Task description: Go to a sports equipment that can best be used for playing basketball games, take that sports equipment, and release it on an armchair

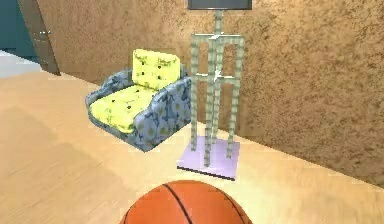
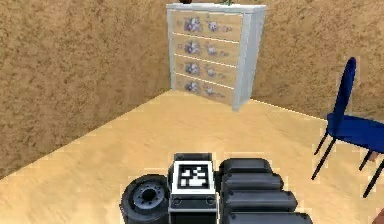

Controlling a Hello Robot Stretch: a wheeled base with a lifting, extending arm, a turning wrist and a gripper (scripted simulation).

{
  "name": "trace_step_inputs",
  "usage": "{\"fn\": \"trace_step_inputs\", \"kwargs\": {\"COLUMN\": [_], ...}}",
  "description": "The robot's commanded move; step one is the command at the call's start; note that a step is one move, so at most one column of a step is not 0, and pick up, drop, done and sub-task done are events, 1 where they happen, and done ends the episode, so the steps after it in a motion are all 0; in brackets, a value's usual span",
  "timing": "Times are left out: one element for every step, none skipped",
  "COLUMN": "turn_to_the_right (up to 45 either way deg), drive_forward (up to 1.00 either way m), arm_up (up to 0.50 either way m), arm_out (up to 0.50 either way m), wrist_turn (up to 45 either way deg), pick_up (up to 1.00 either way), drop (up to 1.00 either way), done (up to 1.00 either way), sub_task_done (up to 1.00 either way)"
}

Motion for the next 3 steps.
{"fn": "trace_step_inputs", "kwargs": {"turn_to_the_right": [0.0,-45.0,-9.0], "drive_forward": [0.65,0.00,0.00], "arm_up": [0.00,0.00,0.00], "arm_out": [0.00,0.00,0.00], "wrist_turn": [0.0,0.0,0.0], "pick_up": [0.00,0.00,0.00], "drop": [0.00,0.00,0.00], "done": [0.00,0.00,0.00], "sub_task_done": [0.00,0.00,0.00]}}
